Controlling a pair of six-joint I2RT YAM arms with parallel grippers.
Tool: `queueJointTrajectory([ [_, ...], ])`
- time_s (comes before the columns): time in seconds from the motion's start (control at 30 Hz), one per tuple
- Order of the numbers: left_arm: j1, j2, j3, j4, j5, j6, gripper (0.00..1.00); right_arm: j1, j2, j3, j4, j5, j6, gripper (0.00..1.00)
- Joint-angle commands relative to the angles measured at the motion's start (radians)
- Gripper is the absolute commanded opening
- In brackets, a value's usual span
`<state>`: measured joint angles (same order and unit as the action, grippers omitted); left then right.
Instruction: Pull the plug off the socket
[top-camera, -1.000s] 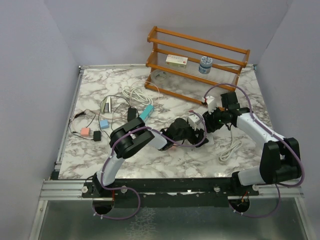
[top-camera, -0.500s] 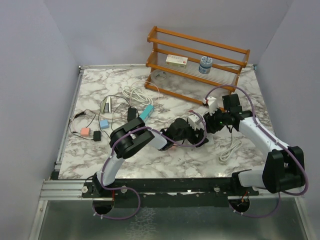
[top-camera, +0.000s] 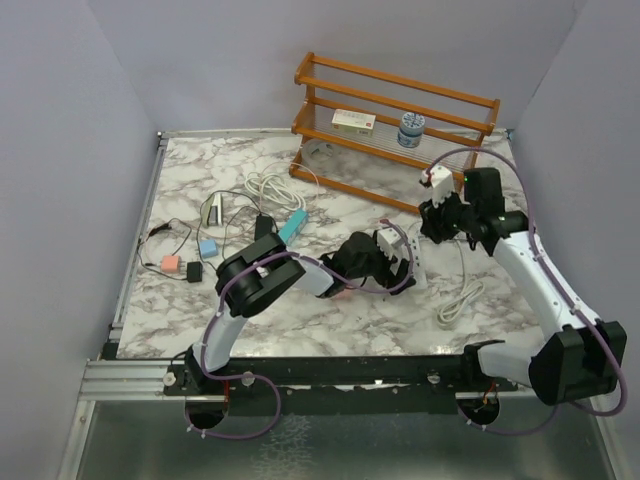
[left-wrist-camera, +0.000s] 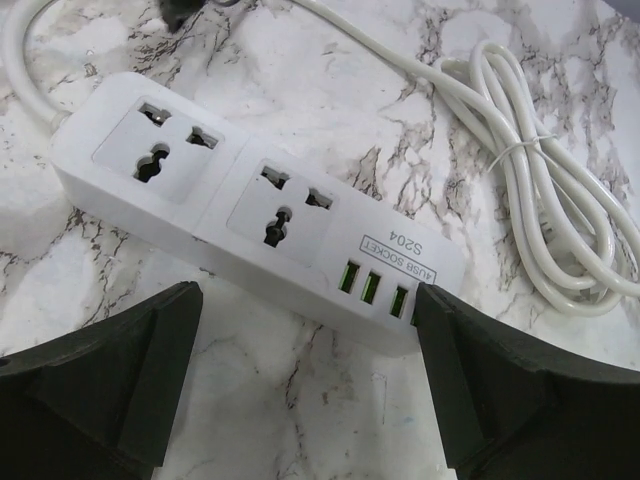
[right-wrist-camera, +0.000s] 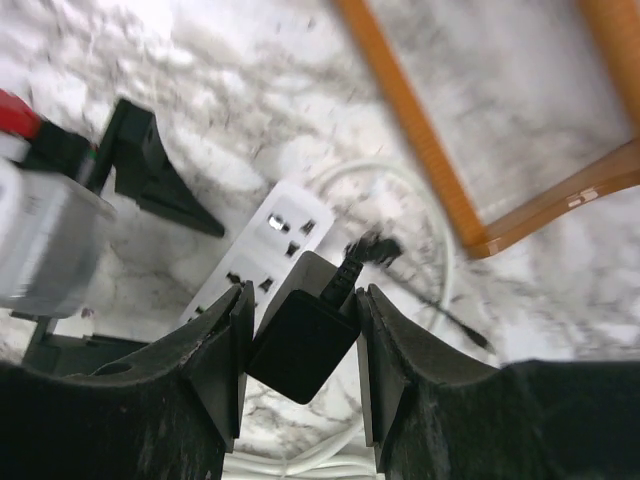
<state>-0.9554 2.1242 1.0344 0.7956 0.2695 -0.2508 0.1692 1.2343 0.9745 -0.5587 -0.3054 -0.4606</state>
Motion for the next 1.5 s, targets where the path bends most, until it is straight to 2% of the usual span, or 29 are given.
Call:
queueJointTrajectory([
  [0.0,0.027,-0.031,0.016,-0.187,0.078,0.061,0.99,-0.005,-0.067,0.152,-0.053,0.033,0.031,0.00],
  [0.3,0.117,-0.158,0.102,-0.212,0.327,0.047,0.99,-0.005,-0.018,0.395,-0.177,-0.136,0.025,0.00],
  [0.5,0.216,-0.273,0.129,-0.222,0.506,0.059,0.98,-0.005,0.017,0.462,-0.219,-0.291,-0.016,0.00],
  [0.7,0.313,-0.415,0.110,-0.237,0.619,0.128,0.97,-0.004,0.053,0.460,-0.239,-0.495,-0.039,0.00],
  [0.83,0.309,-0.489,0.088,-0.270,0.600,0.236,0.99,0.001,0.063,0.415,-0.169,-0.597,0.027,0.01],
  [1.0,0.308,-0.551,0.097,-0.393,0.565,0.403,0.99,0.007,0.059,0.320,0.044,-0.703,0.245,0.01],
  [1.23,0.296,-0.590,0.127,-0.538,0.525,0.540,0.99,0.047,0.077,0.251,0.202,-0.707,0.397,0.00],
  [1.47,0.257,-0.574,0.155,-0.562,0.406,0.557,0.90,0.053,0.065,0.177,0.317,-0.700,0.515,0.00],
])
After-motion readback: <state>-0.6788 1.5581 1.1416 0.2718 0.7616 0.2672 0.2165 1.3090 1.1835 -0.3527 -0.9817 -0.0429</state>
